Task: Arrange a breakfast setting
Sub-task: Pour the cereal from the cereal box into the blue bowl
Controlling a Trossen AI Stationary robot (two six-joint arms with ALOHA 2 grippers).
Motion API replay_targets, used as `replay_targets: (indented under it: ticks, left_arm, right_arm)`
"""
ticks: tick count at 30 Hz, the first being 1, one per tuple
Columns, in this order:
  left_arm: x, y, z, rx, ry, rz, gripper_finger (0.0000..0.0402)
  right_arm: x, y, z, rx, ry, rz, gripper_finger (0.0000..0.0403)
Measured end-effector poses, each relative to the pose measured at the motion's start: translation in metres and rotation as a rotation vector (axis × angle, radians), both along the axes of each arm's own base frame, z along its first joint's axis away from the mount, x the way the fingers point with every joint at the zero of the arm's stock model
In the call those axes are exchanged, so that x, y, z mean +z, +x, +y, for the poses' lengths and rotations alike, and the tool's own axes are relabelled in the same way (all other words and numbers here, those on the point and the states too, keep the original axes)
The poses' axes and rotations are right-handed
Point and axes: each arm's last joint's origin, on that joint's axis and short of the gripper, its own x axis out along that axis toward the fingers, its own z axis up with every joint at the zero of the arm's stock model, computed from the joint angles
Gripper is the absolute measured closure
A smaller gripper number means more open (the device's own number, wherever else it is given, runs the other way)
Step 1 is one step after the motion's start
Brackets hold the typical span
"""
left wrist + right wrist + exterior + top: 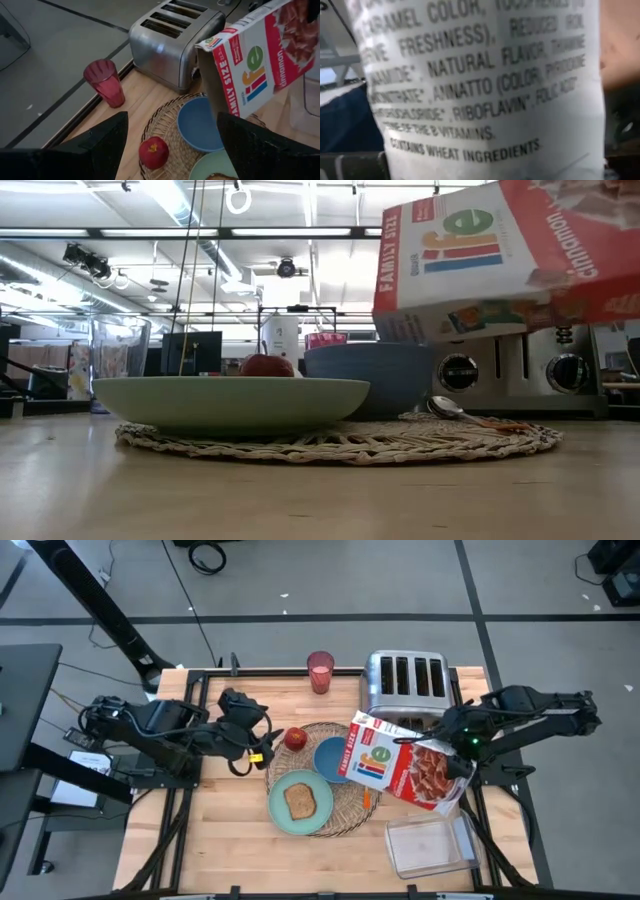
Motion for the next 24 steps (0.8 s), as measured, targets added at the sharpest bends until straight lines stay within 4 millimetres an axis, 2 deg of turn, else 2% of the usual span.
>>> replay_targets:
  ticks: [6,16,24]
  left_arm:
    - [-0.001,-0.001,0.0,0.007,-0.003,0.013,0.0093]
    - [-0.002,-0.002,0.001,0.007,-0.002,0.018,0.0093]
    - [-0.002,-0.002,0.001,-0.001,0.01,0.026,0.0093]
  right_arm:
    - [0.007,0.004,0.001,-0.069,0.047,0.03,0.0163]
    - [0.008,0.004,0.002,-0.126,0.111,0.073,0.0163]
    - [0.01,0.014,0.004,-0.156,0.176,0.061,0.0163]
